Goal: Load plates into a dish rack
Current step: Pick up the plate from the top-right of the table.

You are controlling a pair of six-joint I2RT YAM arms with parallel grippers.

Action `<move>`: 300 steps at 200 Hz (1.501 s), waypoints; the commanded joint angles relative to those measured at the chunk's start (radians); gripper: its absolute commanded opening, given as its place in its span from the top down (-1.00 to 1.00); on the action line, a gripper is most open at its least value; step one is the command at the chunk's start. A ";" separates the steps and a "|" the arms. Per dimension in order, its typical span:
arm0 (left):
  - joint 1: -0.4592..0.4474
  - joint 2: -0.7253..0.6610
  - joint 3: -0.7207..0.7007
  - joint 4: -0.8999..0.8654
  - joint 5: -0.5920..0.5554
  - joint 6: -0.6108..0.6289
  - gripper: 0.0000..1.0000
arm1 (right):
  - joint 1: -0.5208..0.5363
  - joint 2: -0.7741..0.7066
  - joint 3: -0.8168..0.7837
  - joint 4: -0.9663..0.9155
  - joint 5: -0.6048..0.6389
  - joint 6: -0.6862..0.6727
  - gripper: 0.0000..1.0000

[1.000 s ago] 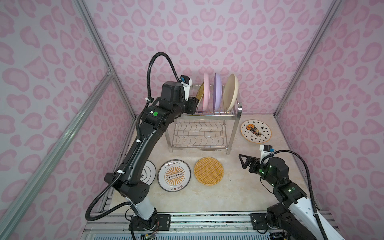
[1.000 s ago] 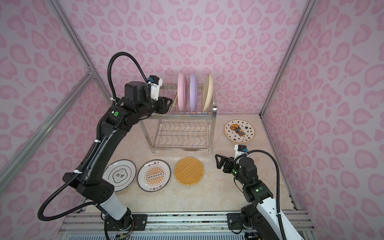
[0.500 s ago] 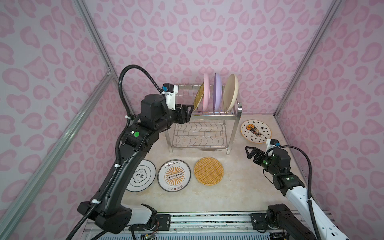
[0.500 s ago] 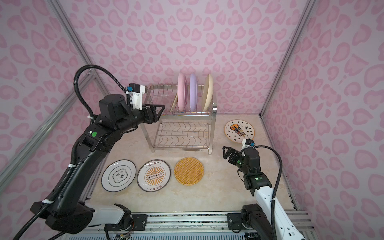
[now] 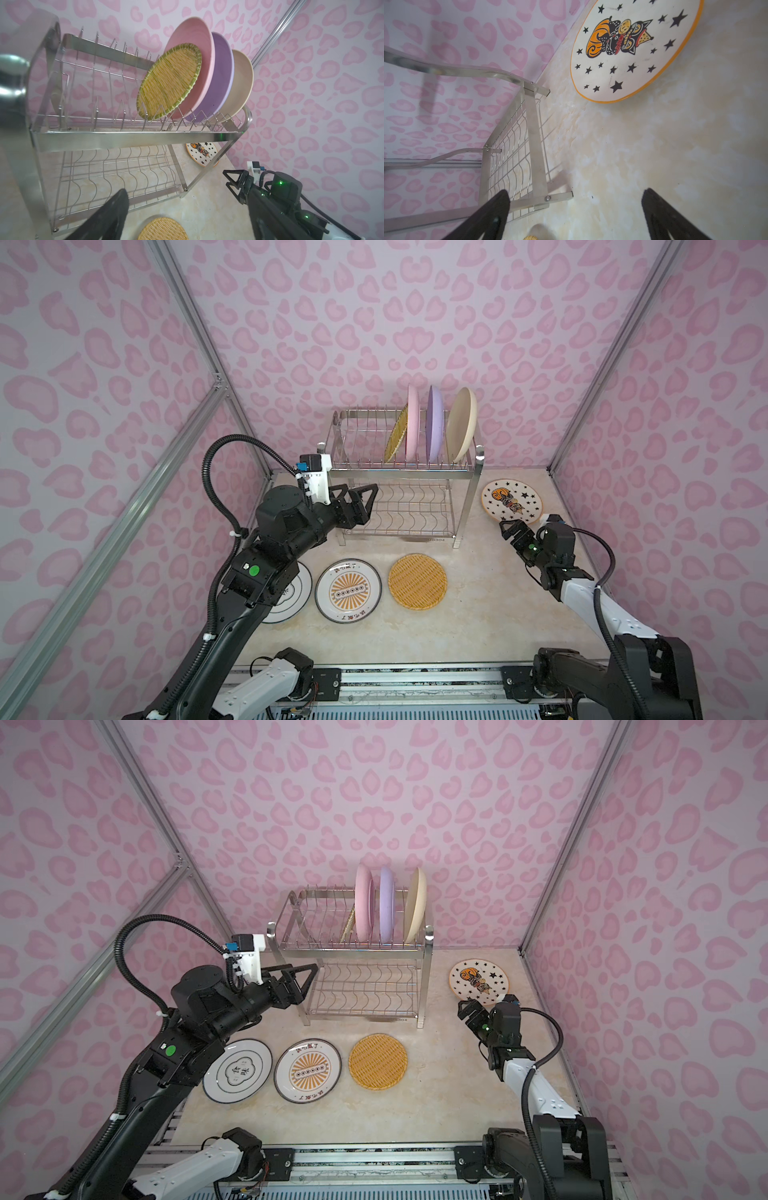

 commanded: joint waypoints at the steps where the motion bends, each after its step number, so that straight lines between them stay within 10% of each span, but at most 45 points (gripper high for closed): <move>1: 0.002 -0.034 -0.005 0.009 -0.080 0.020 -0.90 | -0.011 0.071 -0.013 0.139 0.018 0.072 -0.99; 149: 0.002 -0.120 -0.172 0.049 0.132 -0.023 -0.99 | -0.157 0.668 0.158 0.600 0.092 0.379 -0.54; 300: 0.002 -0.163 -0.215 0.042 0.091 -0.031 -0.99 | -0.197 1.035 0.313 0.798 -0.003 0.548 0.13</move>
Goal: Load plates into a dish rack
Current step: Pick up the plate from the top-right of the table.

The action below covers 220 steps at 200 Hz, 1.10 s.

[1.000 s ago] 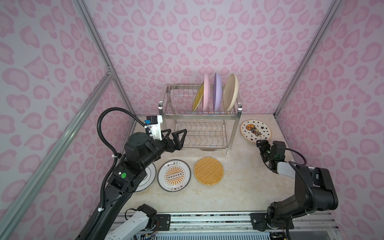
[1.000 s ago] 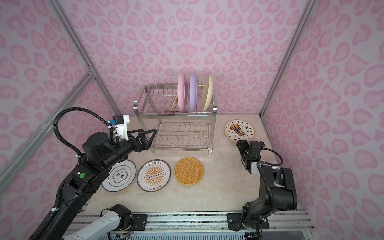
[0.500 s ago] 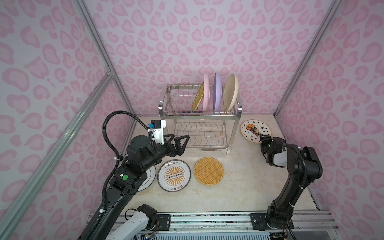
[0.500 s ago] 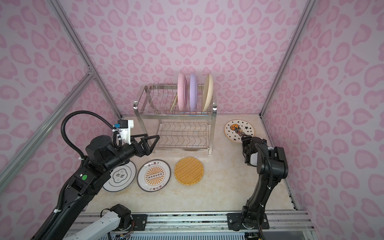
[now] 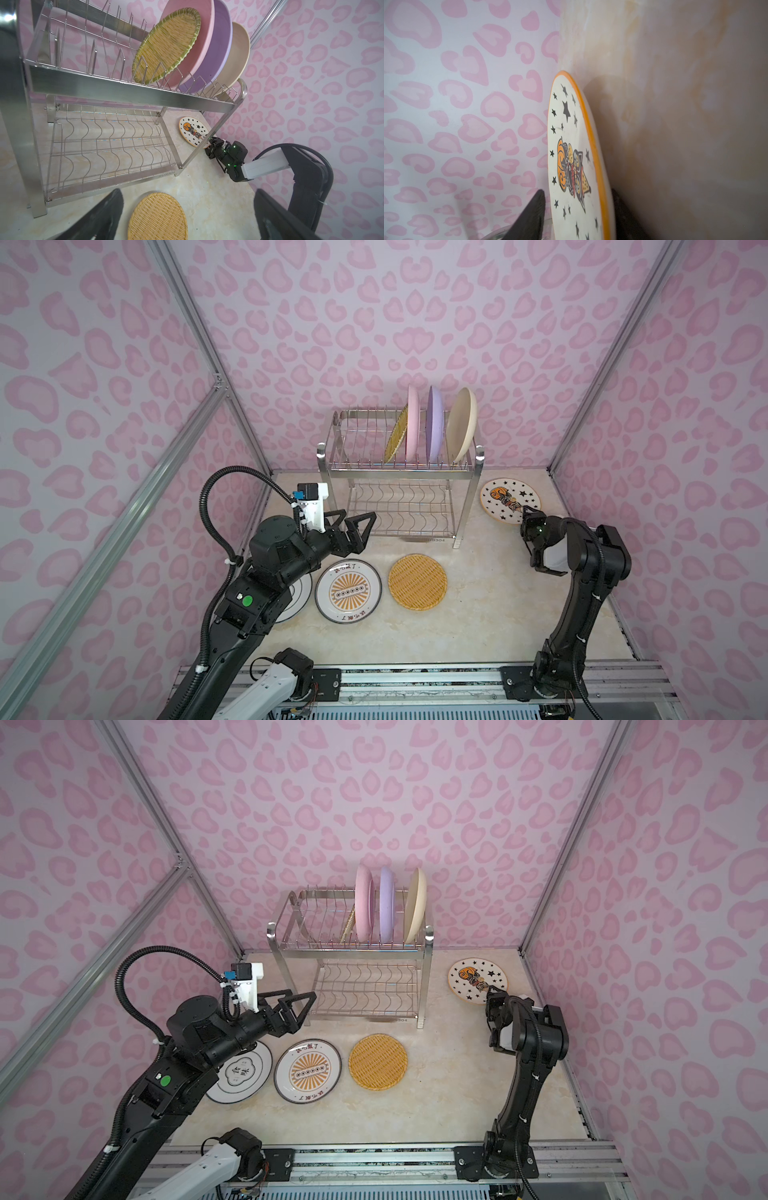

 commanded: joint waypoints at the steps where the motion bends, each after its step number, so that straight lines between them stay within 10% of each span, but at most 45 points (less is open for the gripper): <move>1: 0.000 -0.002 -0.005 0.034 -0.008 -0.005 -0.99 | -0.001 0.054 0.008 -0.140 -0.030 0.002 0.14; 93: 0.000 -0.005 -0.019 0.030 -0.026 -0.021 -1.00 | -0.018 0.098 0.025 -0.076 -0.114 0.014 0.96; 220: 0.000 0.033 -0.023 0.040 0.043 -0.081 -1.00 | -0.046 -0.701 -0.294 -0.598 0.077 -0.409 1.00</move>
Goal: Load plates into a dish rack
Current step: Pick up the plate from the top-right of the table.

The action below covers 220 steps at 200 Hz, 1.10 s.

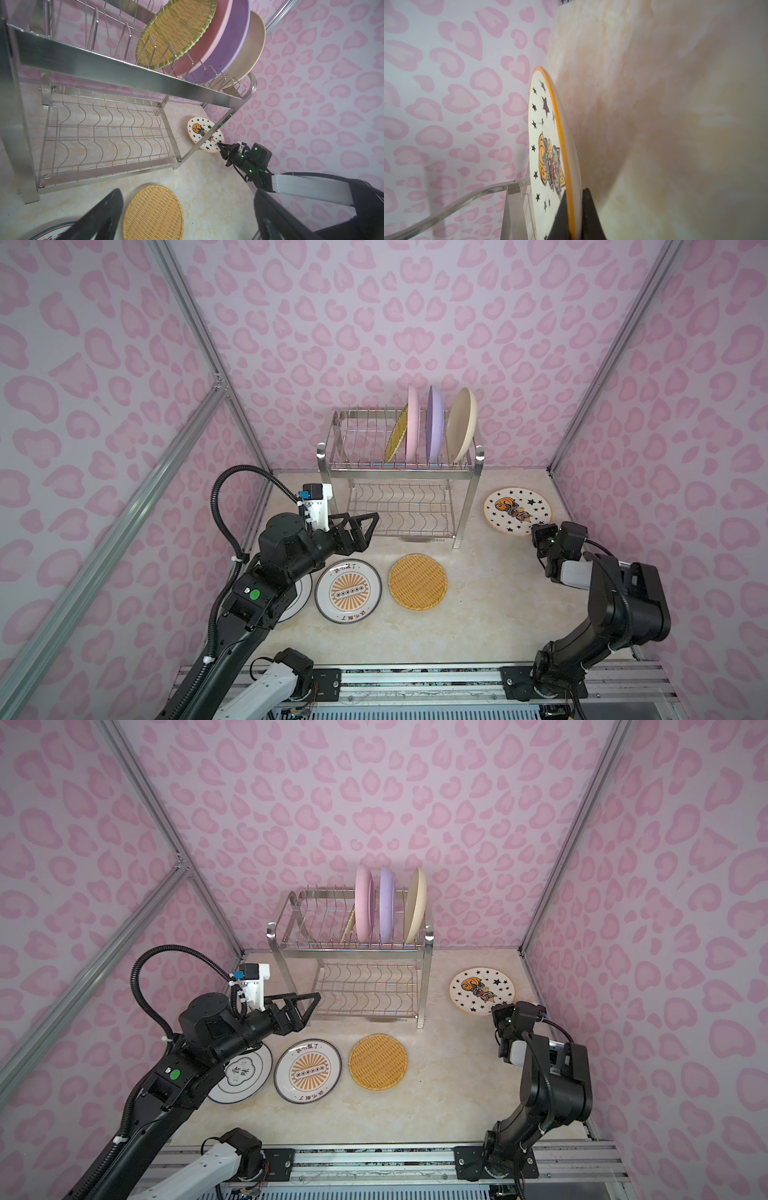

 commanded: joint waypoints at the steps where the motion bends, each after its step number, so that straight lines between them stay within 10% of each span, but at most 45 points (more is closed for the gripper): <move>1: 0.000 0.002 -0.006 0.041 0.028 -0.020 -1.00 | -0.007 -0.111 -0.023 -0.101 0.049 -0.138 1.00; 57: -0.038 0.058 -0.014 0.066 0.126 -0.046 -0.95 | -0.015 -0.451 -0.079 -0.387 0.127 -0.274 1.00; 143: -0.346 0.216 0.021 0.118 0.005 -0.081 -0.94 | 0.155 -1.065 -0.070 -0.888 0.399 -0.662 1.00; 220: -0.528 0.528 0.212 0.202 0.001 -0.246 -0.91 | 0.362 -1.232 -0.150 -0.839 0.536 -0.878 1.00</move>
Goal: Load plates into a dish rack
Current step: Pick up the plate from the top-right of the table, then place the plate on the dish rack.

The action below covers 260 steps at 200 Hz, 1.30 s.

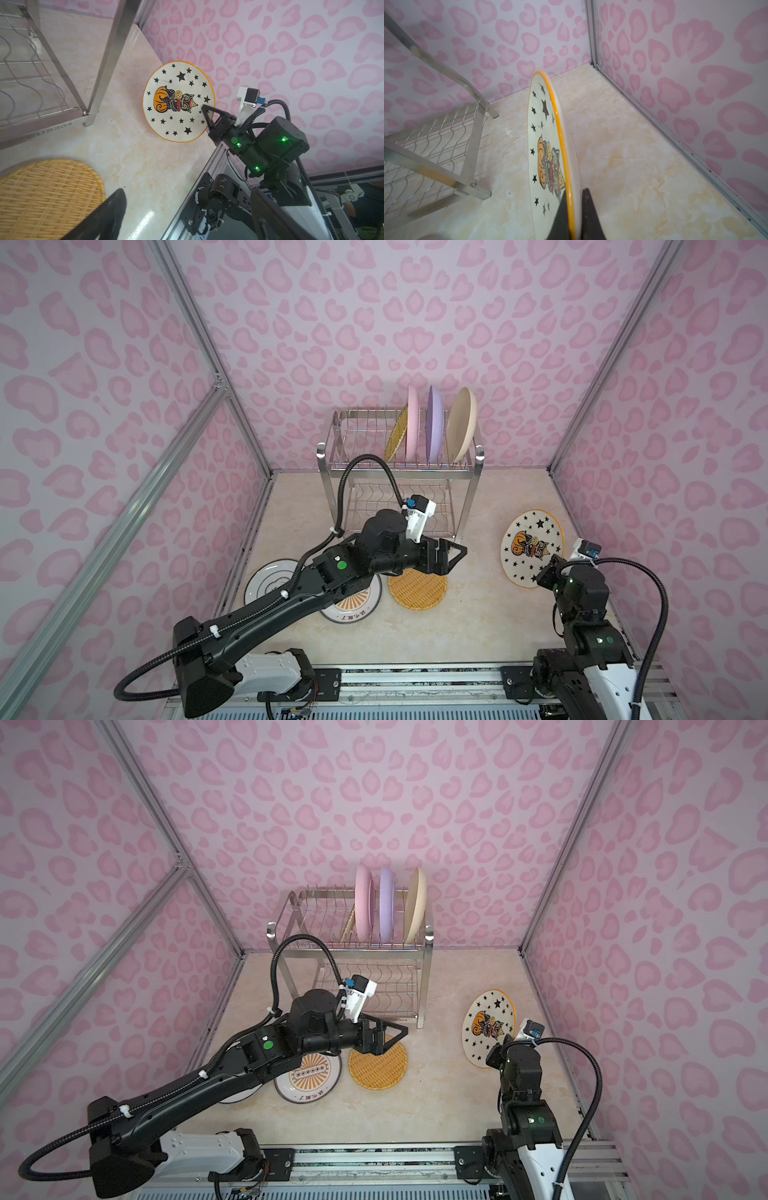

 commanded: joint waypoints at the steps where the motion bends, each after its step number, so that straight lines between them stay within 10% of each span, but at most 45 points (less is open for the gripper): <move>1: -0.014 0.075 0.040 0.082 0.006 -0.106 -0.91 | 0.029 -0.027 -0.030 0.164 0.050 -0.080 1.00; 173: -0.029 0.606 0.527 0.099 0.174 -0.334 -0.75 | 0.440 -0.080 -0.060 0.299 0.345 -0.408 1.00; 260: -0.038 0.815 0.778 -0.036 0.148 -0.418 -0.40 | 0.481 -0.078 -0.063 0.326 0.390 -0.480 1.00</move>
